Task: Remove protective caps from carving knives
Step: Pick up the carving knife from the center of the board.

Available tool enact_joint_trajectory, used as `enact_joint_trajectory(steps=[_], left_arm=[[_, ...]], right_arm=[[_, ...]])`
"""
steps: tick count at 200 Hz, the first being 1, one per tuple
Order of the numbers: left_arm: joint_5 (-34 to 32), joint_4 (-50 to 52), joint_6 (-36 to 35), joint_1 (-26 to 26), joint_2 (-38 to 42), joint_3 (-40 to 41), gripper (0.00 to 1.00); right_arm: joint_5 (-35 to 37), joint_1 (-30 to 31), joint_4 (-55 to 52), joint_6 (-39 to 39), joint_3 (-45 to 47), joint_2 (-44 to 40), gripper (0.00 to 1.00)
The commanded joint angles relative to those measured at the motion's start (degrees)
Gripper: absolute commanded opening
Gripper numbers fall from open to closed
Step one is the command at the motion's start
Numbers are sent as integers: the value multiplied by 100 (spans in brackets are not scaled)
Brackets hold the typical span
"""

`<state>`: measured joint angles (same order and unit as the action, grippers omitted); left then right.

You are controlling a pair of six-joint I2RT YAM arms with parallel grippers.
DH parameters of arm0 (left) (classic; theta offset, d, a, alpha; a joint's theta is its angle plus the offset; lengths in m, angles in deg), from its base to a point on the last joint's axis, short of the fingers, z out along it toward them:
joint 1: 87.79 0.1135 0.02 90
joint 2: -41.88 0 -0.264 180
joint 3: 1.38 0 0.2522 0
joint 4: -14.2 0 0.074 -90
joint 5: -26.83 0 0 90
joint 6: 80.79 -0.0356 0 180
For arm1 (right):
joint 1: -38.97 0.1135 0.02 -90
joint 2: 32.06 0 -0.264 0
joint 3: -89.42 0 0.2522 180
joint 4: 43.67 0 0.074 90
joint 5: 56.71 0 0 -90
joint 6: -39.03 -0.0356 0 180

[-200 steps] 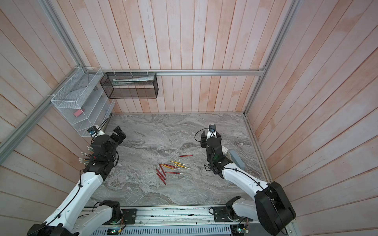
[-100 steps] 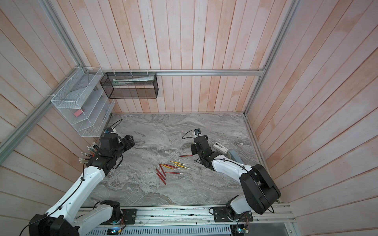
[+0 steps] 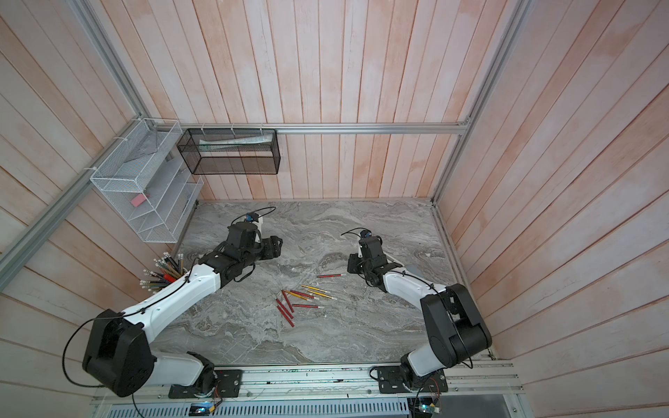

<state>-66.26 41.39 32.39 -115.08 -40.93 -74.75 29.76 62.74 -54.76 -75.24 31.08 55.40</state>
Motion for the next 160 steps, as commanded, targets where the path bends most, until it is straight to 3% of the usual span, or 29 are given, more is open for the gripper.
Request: enact_joint_trajectory(steps=[1, 85, 125, 160], left_arm=[[235, -280, -484, -215, -444, -413, 78], [564, -489, -740, -636, -2006, -1321, 77], [1041, -295, -804, -663, -2583, -1768, 66], [1308, -220, -874, -773, -2867, -1829, 66]], right_arm=[[-457, -63, -413, -104, 61, 177, 0], [-989, -145, -420, -280, 368, 348, 0], [-1022, -145, -417, -229, 347, 562, 0], [-1042, -179, -394, -185, 180, 841, 0]])
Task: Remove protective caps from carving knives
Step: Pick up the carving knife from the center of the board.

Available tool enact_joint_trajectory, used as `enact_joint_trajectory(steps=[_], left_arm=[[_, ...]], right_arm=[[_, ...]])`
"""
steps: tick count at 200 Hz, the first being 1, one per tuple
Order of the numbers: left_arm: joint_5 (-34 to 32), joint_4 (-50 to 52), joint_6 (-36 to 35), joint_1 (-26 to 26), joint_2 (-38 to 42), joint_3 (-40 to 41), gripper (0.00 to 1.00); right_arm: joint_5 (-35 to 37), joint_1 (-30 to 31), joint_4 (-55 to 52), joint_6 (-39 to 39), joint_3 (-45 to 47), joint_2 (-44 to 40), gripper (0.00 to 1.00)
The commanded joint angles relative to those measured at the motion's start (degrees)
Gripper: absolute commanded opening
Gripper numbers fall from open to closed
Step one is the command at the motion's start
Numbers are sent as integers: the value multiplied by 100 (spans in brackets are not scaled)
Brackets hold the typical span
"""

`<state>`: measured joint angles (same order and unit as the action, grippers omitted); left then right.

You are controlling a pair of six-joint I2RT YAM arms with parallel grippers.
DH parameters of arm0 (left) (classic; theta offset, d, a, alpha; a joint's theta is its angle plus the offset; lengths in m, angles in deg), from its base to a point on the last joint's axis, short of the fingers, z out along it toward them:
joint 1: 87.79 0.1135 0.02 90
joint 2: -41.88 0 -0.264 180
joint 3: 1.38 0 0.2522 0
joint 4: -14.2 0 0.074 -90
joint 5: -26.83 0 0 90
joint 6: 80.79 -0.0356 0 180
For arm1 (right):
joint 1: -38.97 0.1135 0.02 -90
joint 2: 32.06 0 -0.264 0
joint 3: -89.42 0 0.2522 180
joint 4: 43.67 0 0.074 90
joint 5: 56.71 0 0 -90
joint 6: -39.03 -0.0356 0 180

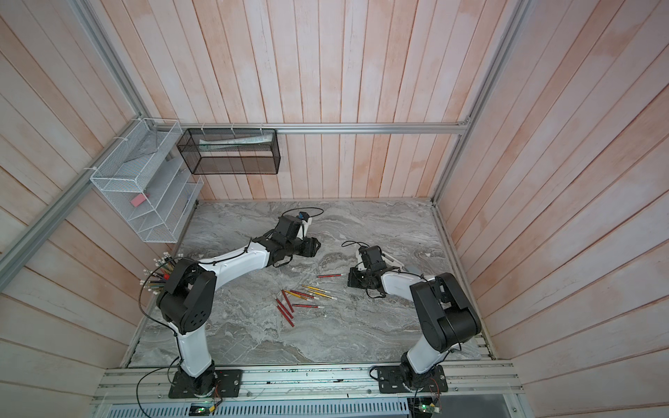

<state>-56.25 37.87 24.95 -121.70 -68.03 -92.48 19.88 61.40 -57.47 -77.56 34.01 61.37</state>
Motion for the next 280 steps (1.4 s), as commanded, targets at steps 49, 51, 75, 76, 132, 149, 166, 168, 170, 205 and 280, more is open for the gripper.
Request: enact_joint_trajectory(steps=[49, 51, 75, 76, 132, 149, 166, 168, 170, 205, 280], left_arm=[[515, 26, -87, -221, -287, 234, 70], [526, 17, -82, -228, -288, 247, 70], [625, -29, -52, -271, -353, 357, 70], [630, -27, -53, -273, -355, 359, 70], [316, 113, -183, -458, -574, 344, 70], [194, 185, -228, -506, -665, 258, 69], [24, 279, -292, -578, -761, 132, 66], [-14, 275, -303, -587, -771, 114, 66], [-37, 305, -314, -598, -789, 96, 65], [-300, 565, -410, -712, -1112, -312, 59], [-996, 929, -640, -992, -1597, -925, 38]], right_arm=[[-266, -239, 50, 73, -364, 580, 0], [-274, -248, 55, 74, -380, 593, 0], [-382, -275, 100, 100, -615, 813, 0], [-386, -275, 100, 101, -629, 824, 0], [-582, -280, 112, 171, -1238, 1307, 0], [-651, -298, 117, 180, -1385, 1429, 0], [-744, -299, 144, 172, -1498, 1539, 0], [-753, -307, 144, 167, -1511, 1549, 0], [-765, -303, 150, 164, -1530, 1563, 0], [-968, -347, 264, 112, -1596, 1687, 0], [-1482, -518, 694, -153, -1354, 1636, 0]])
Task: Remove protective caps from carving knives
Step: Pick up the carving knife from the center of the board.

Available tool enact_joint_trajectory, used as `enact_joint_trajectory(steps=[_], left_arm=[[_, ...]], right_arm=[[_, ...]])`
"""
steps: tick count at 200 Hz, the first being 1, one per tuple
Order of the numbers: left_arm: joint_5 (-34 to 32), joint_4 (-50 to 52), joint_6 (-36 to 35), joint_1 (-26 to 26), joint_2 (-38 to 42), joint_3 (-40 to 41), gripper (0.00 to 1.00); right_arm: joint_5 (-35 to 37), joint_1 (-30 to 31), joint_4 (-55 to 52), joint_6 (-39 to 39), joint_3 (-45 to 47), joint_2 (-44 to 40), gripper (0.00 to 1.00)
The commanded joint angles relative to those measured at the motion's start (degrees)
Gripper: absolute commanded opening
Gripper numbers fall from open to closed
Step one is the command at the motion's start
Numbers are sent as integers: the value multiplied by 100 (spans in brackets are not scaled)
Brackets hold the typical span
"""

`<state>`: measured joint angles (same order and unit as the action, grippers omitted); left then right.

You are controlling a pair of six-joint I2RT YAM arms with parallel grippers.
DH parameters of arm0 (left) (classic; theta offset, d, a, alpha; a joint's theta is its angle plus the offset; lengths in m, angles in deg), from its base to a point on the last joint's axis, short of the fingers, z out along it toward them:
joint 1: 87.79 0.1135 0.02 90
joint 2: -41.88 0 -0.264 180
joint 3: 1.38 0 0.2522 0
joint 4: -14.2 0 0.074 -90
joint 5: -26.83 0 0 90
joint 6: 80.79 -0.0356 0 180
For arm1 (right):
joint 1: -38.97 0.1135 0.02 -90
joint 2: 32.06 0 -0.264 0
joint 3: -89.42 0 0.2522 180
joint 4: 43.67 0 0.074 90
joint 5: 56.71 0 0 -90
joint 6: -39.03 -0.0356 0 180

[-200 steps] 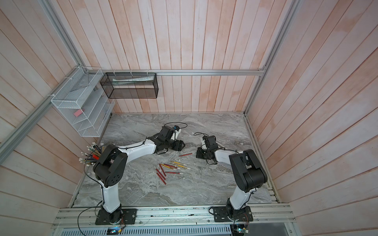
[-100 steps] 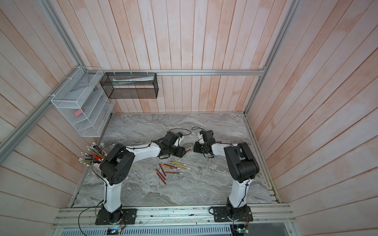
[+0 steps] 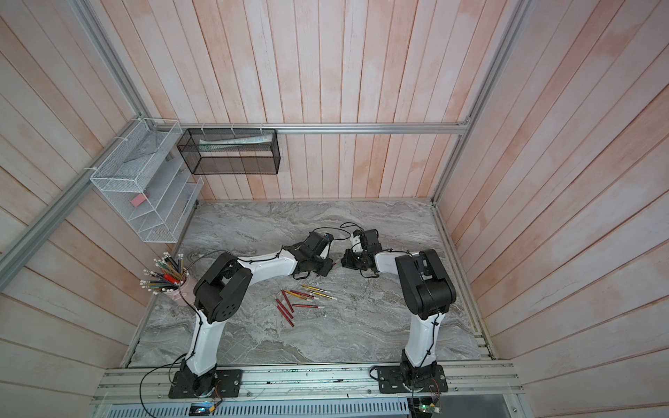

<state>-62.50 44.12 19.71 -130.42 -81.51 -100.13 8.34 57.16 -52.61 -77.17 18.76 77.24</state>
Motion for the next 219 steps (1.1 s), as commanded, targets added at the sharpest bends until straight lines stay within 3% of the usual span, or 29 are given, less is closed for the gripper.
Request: enact_joint_trajectory(steps=[1, 52, 117, 149, 219], left_arm=[[-377, 306, -117, -121, -252, -163, 38], [-491, 350, -96, -191, -400, -185, 23], [-458, 308, -13, -193, -430, -83, 0], [-438, 363, -33, -193, -393, -158, 0], [53, 74, 138, -173, 383, 245, 0]], right_arm=[[-345, -95, 224, -201, 180, 44, 0], [-1065, -404, 909, -679, 625, -122, 0], [-1107, -544, 966, -676, 931, -367, 0], [-1108, -550, 942, -654, 1064, -559, 0], [-1498, -547, 999, -907, 935, -997, 41]])
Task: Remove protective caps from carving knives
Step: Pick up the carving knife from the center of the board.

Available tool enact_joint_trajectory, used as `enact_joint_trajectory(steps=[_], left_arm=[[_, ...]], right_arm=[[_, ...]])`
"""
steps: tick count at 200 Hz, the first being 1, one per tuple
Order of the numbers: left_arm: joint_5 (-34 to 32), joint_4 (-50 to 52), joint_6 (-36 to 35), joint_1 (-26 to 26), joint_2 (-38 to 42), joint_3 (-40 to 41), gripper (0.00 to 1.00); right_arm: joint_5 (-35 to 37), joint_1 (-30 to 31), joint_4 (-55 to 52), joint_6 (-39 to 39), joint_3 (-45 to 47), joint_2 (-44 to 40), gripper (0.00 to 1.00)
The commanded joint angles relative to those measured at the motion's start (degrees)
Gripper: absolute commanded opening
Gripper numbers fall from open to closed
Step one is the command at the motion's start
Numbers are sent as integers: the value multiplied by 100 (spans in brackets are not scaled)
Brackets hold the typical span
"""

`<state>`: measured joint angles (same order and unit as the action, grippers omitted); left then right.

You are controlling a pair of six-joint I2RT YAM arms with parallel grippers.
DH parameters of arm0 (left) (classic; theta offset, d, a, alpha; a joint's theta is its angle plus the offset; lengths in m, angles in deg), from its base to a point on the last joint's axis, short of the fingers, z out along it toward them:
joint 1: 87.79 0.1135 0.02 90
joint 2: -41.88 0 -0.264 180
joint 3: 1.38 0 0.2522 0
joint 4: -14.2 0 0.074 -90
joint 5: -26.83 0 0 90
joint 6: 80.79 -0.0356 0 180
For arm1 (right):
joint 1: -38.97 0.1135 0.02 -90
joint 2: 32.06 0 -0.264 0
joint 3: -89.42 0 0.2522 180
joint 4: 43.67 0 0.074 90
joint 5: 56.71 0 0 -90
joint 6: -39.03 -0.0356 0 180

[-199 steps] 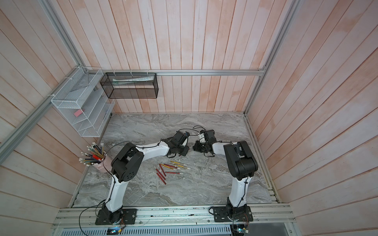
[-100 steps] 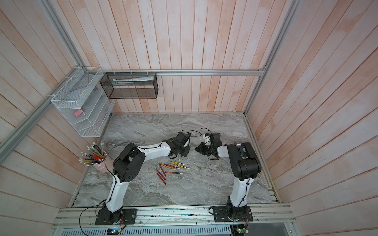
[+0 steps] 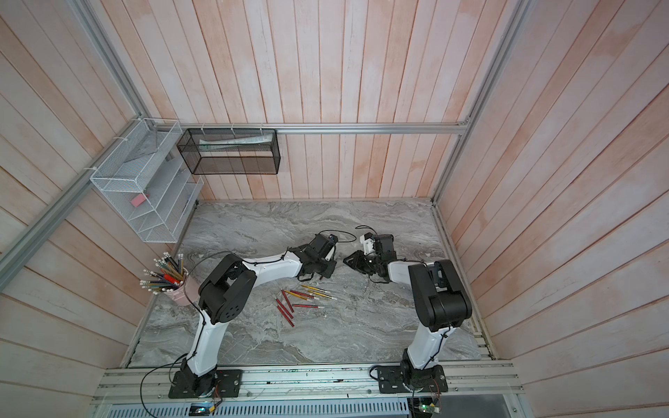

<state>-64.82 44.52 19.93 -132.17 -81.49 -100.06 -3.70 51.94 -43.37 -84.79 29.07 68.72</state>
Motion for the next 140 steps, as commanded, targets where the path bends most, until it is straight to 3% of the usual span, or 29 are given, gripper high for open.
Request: enact_joint_trajectory(steps=[1, 28, 140], left_arm=[[291, 38, 120, 1, 400, 248, 0], [411, -34, 172, 25, 756, 500, 0], [420, -82, 237, 25, 1419, 993, 0]], right_arm=[[-301, -24, 77, -152, -101, -145, 41], [-521, -23, 187, -355, -188, -154, 48], [-602, 380, 58, -465, -699, 229, 50]])
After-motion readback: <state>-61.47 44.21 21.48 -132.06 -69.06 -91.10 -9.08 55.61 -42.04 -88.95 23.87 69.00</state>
